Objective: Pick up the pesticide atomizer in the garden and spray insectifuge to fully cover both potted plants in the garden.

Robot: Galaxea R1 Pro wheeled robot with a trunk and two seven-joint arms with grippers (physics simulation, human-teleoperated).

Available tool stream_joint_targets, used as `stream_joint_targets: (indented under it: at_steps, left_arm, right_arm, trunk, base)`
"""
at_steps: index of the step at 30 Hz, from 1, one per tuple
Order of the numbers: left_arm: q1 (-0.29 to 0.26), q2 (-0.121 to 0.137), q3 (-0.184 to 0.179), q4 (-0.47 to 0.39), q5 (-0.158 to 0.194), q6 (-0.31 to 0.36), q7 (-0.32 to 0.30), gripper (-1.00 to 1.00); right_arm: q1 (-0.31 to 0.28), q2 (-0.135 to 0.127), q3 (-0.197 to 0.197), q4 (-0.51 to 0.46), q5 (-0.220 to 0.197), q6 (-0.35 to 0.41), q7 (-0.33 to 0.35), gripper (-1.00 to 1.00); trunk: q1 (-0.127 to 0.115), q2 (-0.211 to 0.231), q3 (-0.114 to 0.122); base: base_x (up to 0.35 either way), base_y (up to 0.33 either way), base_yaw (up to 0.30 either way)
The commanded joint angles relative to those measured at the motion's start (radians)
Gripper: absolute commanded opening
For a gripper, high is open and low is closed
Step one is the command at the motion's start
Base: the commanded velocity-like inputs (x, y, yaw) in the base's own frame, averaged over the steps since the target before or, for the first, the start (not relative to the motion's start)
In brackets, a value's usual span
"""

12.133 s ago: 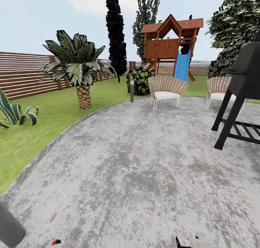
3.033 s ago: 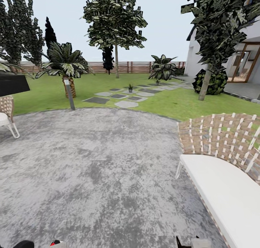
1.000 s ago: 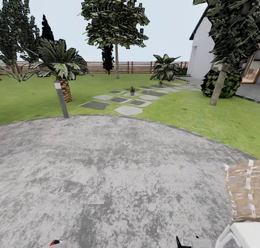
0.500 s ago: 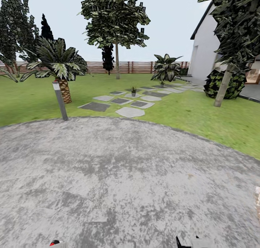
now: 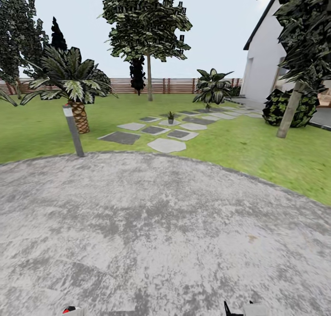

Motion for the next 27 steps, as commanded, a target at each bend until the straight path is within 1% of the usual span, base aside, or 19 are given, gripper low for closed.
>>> stream_joint_targets:
  at_steps: [1, 27]
  left_arm:
    - [-0.001, 0.0, -0.001, 0.001, 0.01, -0.003, -0.005, -1.0]
    - [-0.001, 0.0, 0.0, 0.001, 0.01, -0.003, -0.005, -1.0]
  right_arm:
    - [-0.001, 0.0, -0.002, 0.001, 0.002, -0.003, 0.0, 1.0]
    - [-0.001, 0.0, -0.002, 0.001, 0.002, -0.003, 0.0, 1.0]
  trunk:
    - [0.0, 0.0, -0.001]
    - [0.0, 0.0, -0.001]
  base:
    - [0.338, 0.0, 0.0]
    - [0.338, 0.0, 0.0]
